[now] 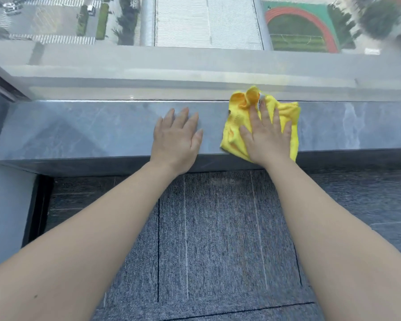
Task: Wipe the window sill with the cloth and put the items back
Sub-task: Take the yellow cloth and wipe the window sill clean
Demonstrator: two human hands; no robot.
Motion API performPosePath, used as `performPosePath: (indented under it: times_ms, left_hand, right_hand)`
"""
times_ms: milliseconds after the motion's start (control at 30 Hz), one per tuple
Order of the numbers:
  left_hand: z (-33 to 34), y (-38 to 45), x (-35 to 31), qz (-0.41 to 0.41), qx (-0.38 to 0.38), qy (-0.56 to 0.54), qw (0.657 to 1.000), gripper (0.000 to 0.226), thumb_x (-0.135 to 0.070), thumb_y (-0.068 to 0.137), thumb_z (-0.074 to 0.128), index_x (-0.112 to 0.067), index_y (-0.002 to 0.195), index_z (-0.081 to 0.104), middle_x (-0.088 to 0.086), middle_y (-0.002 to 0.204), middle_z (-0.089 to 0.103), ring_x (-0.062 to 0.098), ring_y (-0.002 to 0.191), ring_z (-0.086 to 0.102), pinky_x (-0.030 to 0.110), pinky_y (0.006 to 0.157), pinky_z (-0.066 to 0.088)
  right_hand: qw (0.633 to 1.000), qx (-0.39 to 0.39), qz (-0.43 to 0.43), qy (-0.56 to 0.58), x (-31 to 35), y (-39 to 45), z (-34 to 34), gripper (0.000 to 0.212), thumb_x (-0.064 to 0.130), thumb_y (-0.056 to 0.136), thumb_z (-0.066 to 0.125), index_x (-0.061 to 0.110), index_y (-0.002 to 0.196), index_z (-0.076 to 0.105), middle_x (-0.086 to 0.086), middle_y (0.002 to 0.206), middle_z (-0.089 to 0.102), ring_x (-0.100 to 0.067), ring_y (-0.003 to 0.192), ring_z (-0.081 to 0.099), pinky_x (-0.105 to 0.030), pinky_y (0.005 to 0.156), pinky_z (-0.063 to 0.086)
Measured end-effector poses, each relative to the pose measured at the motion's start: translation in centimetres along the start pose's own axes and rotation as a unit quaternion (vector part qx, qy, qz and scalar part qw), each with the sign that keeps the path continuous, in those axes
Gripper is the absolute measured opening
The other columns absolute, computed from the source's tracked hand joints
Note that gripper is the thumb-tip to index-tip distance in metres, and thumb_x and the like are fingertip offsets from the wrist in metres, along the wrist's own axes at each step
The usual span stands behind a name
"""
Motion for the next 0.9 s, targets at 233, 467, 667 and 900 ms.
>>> performPosePath:
  times_ms: [233,467,667,900]
  left_hand:
    - [-0.3,0.0,1.3,0.004,0.008,0.028,1.0,0.049,-0.035,0.094,0.023,-0.019,0.14,0.026,0.005,0.156,0.017,0.029,0.143,0.007,0.044,0.116,0.0]
    - [-1.7,-2.0,3.2,-0.029,0.04,0.003,0.999,0.047,-0.029,0.095,0.026,-0.017,0.141,0.024,0.007,0.155,0.019,0.03,0.143,0.01,0.043,0.116,0.006]
    - [-1.3,-2.0,2.8,-0.037,0.009,-0.011,0.999,0.046,-0.029,0.095,0.027,-0.017,0.14,0.026,0.008,0.155,0.021,0.03,0.142,0.012,0.045,0.116,0.008]
    - [0.1,-1.9,-0.1,-0.058,-0.032,-0.015,0.998,0.047,-0.031,0.096,0.026,-0.019,0.141,0.025,0.007,0.155,0.019,0.029,0.143,0.009,0.043,0.116,0.006]
  right_hand:
    - [0.994,0.01,0.1,0.033,3.3,0.6,-0.1,0.056,0.039,0.098,0.018,0.023,0.149,0.0,0.002,0.16,-0.01,-0.031,0.146,-0.012,-0.058,0.114,-0.007]
    - [0.997,0.044,-0.064,0.002,8.4,-1.8,0.6,0.055,0.035,0.098,0.023,0.03,0.148,0.002,0.006,0.16,-0.008,-0.027,0.146,-0.013,-0.055,0.115,-0.008]
    - [0.994,0.022,-0.105,0.009,7.9,-2.4,1.4,0.058,0.054,0.093,0.024,0.039,0.146,0.005,0.011,0.159,-0.005,-0.025,0.147,-0.012,-0.06,0.112,-0.008]
    - [0.987,-0.013,-0.161,0.004,5.1,-1.2,1.2,0.057,0.051,0.095,0.024,0.035,0.147,0.008,0.011,0.16,-0.001,-0.019,0.148,-0.005,-0.05,0.117,-0.005]
Point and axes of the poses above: each hand's wrist, its own y-axis towards the middle knuckle, its own z-axis out of the palm, x = y × z, the point moved 1 cm from there along y, towards the middle knuckle
